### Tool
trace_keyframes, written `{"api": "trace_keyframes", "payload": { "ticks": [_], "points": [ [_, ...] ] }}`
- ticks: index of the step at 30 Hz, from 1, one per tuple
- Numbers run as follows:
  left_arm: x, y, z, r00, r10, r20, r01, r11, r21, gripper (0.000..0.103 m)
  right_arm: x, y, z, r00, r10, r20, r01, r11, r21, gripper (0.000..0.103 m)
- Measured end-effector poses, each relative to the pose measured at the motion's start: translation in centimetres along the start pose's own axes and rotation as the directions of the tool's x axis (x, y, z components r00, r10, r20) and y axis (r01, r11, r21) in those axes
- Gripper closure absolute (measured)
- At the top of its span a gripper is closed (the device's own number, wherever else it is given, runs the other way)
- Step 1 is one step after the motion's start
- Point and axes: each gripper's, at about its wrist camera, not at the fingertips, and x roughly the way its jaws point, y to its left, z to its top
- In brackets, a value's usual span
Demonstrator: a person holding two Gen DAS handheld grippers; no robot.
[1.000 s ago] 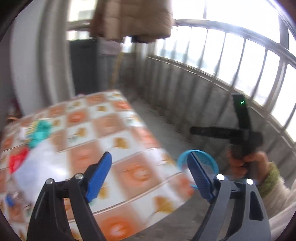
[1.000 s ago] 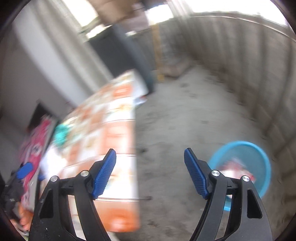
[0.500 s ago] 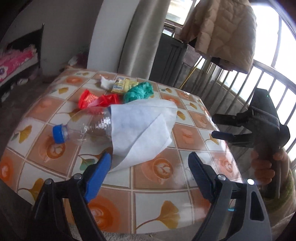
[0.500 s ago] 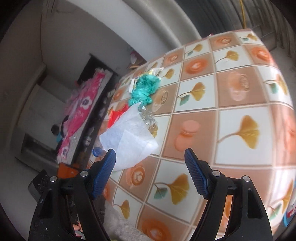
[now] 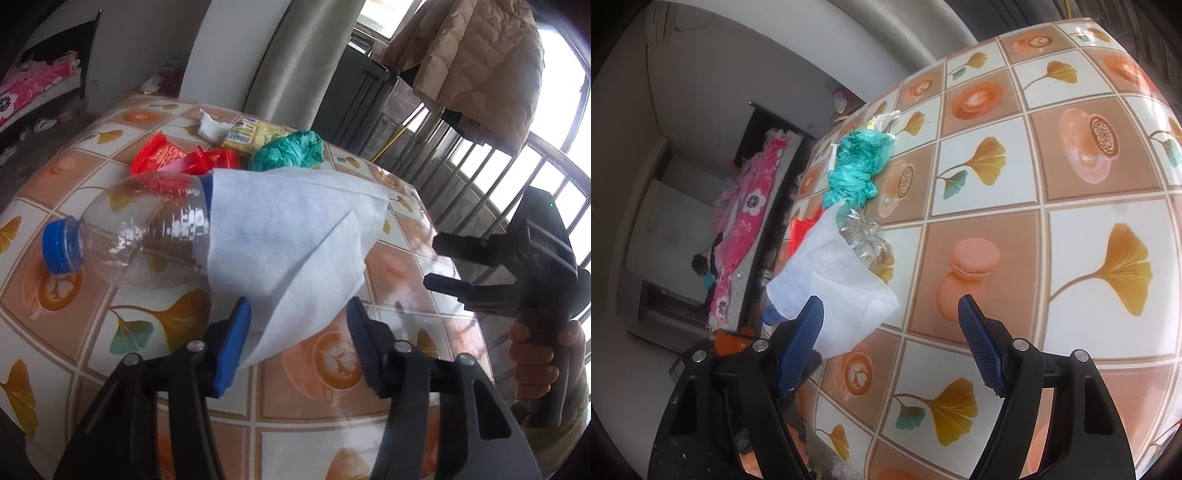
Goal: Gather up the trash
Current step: 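Move both tools back over the table toward the tissue and green bag, then grasp the white tissue with the left tool and lift it, then grasp the green plastic bag with the right tool while the left tool holds the tissue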
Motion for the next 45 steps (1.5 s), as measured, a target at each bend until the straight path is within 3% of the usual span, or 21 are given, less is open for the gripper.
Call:
{"api": "trace_keyframes", "payload": {
  "ticks": [5, 7, 14, 19, 24, 29, 37, 42, 45],
  "points": [
    [-0.4, 0.2, 0.1, 0.999, -0.031, 0.007, 0.031, 0.999, -0.018, 0.098, -0.9, -0.3, 0.0, 1.0, -0.003, 0.01, 0.002, 1.0, 0.004, 0.036],
    [-0.6, 0.0, 0.0, 0.999, -0.042, 0.007, 0.042, 0.999, -0.009, 0.103, -1.2, -0.2, 0.2, 1.0, -0.003, 0.02, 0.003, 1.0, -0.002, 0.037],
    [-3.7, -2.4, -1.3, 0.99, -0.137, 0.03, 0.133, 0.985, 0.109, 0.103, -2.6, 1.2, 2.0, 0.998, -0.014, 0.056, 0.017, 0.999, -0.049, 0.038],
    [-4.7, -3.4, -2.9, 0.986, -0.166, 0.006, 0.163, 0.973, 0.165, 0.103, -1.6, 3.6, 5.2, 0.999, 0.008, 0.043, -0.004, 0.997, -0.082, 0.039],
    [-4.4, -2.9, -3.9, 0.984, -0.18, -0.01, 0.18, 0.973, 0.144, 0.103, 2.8, 6.0, 9.2, 0.998, 0.031, -0.062, -0.035, 0.997, -0.064, 0.038],
    [-4.4, -2.2, -4.2, 0.983, -0.183, -0.004, 0.182, 0.975, 0.128, 0.103, 8.1, 7.1, 12.0, 0.987, -0.011, -0.158, 0.01, 1.0, -0.006, 0.038],
    [-4.2, -1.0, -3.9, 0.98, -0.199, -0.003, 0.198, 0.975, 0.105, 0.103, 13.5, 7.9, 13.7, 0.966, -0.05, -0.255, 0.061, 0.997, 0.038, 0.038],
    [-4.2, -0.8, -3.9, 0.978, -0.207, 0.001, 0.206, 0.973, 0.103, 0.103, 15.0, 7.5, 13.7, 0.957, -0.066, -0.281, 0.088, 0.994, 0.064, 0.049],
    [-4.2, -0.7, -3.9, 0.977, -0.212, 0.006, 0.21, 0.972, 0.102, 0.103, 15.3, 6.8, 13.6, 0.958, -0.053, -0.282, 0.082, 0.992, 0.092, 0.063]
  ]
}}
